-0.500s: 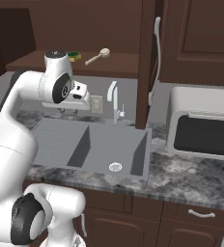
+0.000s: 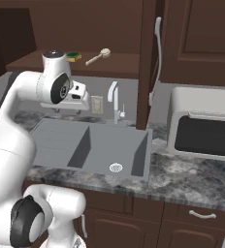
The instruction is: Locate and retrieve the sponge and dish brush from the cabinet. Place them next to the sink.
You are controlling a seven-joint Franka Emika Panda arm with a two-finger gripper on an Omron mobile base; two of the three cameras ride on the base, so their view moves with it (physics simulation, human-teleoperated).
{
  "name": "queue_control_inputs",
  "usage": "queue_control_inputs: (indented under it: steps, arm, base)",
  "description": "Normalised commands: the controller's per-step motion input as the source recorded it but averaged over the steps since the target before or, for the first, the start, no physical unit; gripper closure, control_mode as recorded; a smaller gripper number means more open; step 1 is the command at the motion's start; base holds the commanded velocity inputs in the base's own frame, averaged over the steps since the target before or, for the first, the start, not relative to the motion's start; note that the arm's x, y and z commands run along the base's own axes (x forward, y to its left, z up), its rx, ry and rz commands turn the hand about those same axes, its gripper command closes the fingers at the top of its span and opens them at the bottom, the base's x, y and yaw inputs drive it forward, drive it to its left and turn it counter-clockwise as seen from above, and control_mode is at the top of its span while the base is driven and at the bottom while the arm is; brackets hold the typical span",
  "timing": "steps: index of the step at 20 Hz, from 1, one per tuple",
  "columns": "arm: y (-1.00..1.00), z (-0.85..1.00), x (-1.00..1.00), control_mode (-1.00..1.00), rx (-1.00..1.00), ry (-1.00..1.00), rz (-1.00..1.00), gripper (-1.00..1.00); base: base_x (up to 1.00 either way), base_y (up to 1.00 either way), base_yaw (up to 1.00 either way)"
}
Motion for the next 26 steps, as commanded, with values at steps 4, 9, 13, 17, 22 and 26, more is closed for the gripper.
queue_control_inputs:
  steps: [4, 9, 13, 17, 22, 26]
  arm:
    - [0.46, 0.24, -0.12, -1.0, -0.04, -0.1, 0.0, -1.0]
    - [0.47, 0.38, 0.0, -1.0, 0.0, -0.12, 0.0, -1.0]
    - [0.38, 0.45, 0.0, -1.0, -0.01, -0.21, -0.01, -1.0]
    - [0.16, 0.45, 0.0, -1.0, 0.0, -0.14, -0.08, -1.0]
    - [0.2, 0.48, 0.0, -1.0, 0.0, -0.09, -0.1, -1.0]
    - [0.08, 0.42, 0.0, -1.0, -0.05, -0.12, -0.04, -1.0]
  base:
    - [0.0, 0.0, 0.0]
    - [0.0, 0.0, 0.0]
    - [0.0, 0.0, 0.0]
    - [0.0, 0.0, 0.0]
    - [0.0, 0.0, 0.0]
    - [0.0, 0.0, 0.0]
